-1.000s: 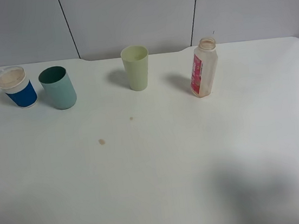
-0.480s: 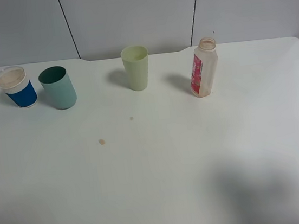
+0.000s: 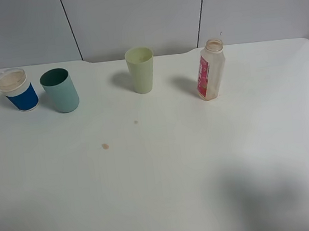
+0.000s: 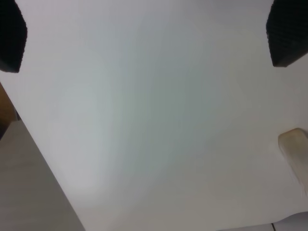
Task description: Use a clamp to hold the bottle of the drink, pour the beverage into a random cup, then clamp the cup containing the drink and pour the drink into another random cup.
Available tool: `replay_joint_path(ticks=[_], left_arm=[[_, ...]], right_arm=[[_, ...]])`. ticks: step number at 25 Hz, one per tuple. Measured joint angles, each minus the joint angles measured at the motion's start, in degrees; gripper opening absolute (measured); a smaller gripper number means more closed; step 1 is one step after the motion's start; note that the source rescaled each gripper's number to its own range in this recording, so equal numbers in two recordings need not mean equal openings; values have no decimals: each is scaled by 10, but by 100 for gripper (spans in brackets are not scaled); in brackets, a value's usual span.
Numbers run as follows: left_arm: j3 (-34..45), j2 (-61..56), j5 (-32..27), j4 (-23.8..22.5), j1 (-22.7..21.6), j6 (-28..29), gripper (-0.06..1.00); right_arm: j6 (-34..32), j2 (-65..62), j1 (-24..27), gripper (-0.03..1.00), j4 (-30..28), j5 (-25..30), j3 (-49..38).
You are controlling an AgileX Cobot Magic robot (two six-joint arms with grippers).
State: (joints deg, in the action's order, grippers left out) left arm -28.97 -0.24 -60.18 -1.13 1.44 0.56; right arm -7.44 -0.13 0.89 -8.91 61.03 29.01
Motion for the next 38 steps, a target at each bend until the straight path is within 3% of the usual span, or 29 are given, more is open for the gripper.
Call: replay_joint_path(ticks=[38], left_arm=[[0,0,0,0,0,0,94]], right_arm=[[0,0,0,100,0,0,0]])
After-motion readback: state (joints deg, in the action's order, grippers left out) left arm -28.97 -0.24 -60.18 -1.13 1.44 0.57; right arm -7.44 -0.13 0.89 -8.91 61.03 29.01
